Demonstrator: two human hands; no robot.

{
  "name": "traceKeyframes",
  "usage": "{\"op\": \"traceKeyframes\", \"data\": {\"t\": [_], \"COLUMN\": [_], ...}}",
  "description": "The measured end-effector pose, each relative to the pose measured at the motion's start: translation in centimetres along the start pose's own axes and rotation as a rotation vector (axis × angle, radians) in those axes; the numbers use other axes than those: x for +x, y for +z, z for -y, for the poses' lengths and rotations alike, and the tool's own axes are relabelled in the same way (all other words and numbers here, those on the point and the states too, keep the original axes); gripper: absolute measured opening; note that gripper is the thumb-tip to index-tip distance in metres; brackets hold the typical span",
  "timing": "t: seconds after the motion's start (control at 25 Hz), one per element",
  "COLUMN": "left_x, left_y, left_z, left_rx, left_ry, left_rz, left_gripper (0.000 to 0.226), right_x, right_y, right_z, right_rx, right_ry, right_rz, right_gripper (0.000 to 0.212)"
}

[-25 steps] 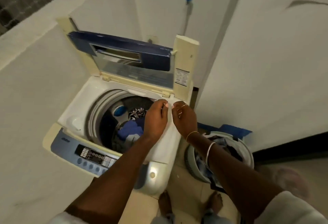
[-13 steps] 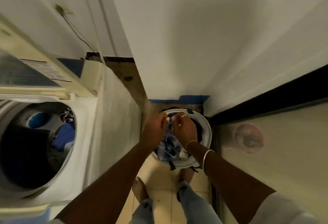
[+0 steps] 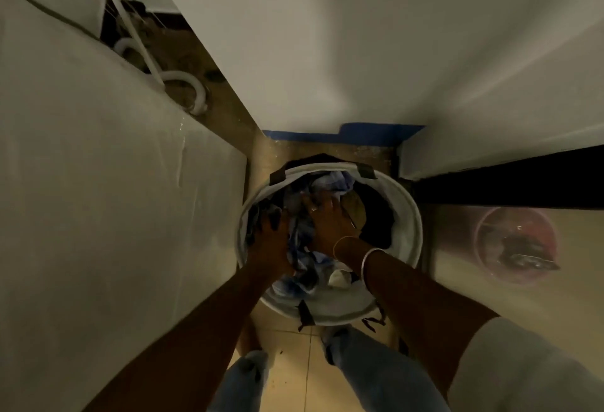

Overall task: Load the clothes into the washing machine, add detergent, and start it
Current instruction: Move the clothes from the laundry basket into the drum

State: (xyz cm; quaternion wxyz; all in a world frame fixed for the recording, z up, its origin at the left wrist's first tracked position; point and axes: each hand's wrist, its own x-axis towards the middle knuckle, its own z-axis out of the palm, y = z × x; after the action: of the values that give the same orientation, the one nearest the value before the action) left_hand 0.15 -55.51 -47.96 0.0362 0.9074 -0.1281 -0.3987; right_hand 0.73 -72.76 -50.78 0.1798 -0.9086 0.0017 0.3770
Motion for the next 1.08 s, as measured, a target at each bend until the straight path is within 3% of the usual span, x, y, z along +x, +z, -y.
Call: {"op": "traceKeyframes", "data": {"t": [0.08,0.16,0.32,0.4,0.52,0.6,0.72,0.8,0.88,0.96,1.08], "left_x": [1.6,3.0,2.4,0.3,-3.7,-6.5,-10.6,-13.5,-17.0,-21.4,-28.4], "left_y": [1.5,2.6,1.8,-0.2,-3.5,-6.5,-11.3,-14.4,-18.3,-22.8,-29.0], "left_z": [0.9,1.7,2.1,1.3,-0.1,-1.6,-2.7,-2.3,-2.0,-1.7,-0.9], "left_rx": [0.027,-0.027,-0.265,-0.246,-0.443,-0.581,-0.711,-0.758,-0.826,-0.924,-1.052], "left_ry": [-0.036,-0.058,0.003,0.035,0.182,0.186,0.177,0.193,0.147,0.112,0.207], "left_rz": [-0.034,-0.099,-0.145,-0.226,-0.341,-0.392,-0.5,-0.515,-0.526,-0.635,-0.824], "left_gripper": [0.13,0.11,0.042,0.027,0.03,0.032,0.02,0.03,0.022,0.009,0.013], "right_x": [2.2,4.1,4.0,1.9,-3.4,-6.9,-11.8,-15.0,-17.9,-21.0,-25.4], "right_y": [1.0,2.4,2.8,1.7,-0.8,-2.9,-7.1,-10.3,-13.3,-16.1,-20.1], "right_z": [0.7,1.9,3.2,3.3,3.5,4.2,6.6,9.0,12.0,16.0,22.6], "right_rx": [-0.098,-0.09,-0.063,0.016,0.28,0.457,0.662,0.833,1.032,1.221,1.364], "right_ry": [-0.07,-0.093,-0.101,-0.059,0.153,0.204,0.141,0.069,0.013,-0.055,-0.244], "right_rz": [-0.015,-0.01,-0.051,-0.096,-0.217,-0.323,-0.5,-0.592,-0.637,-0.67,-0.759], "right_gripper": [0.12,0.112,0.04,0.026,0.021,0.019,0.025,0.027,0.027,0.022,0.024]}}
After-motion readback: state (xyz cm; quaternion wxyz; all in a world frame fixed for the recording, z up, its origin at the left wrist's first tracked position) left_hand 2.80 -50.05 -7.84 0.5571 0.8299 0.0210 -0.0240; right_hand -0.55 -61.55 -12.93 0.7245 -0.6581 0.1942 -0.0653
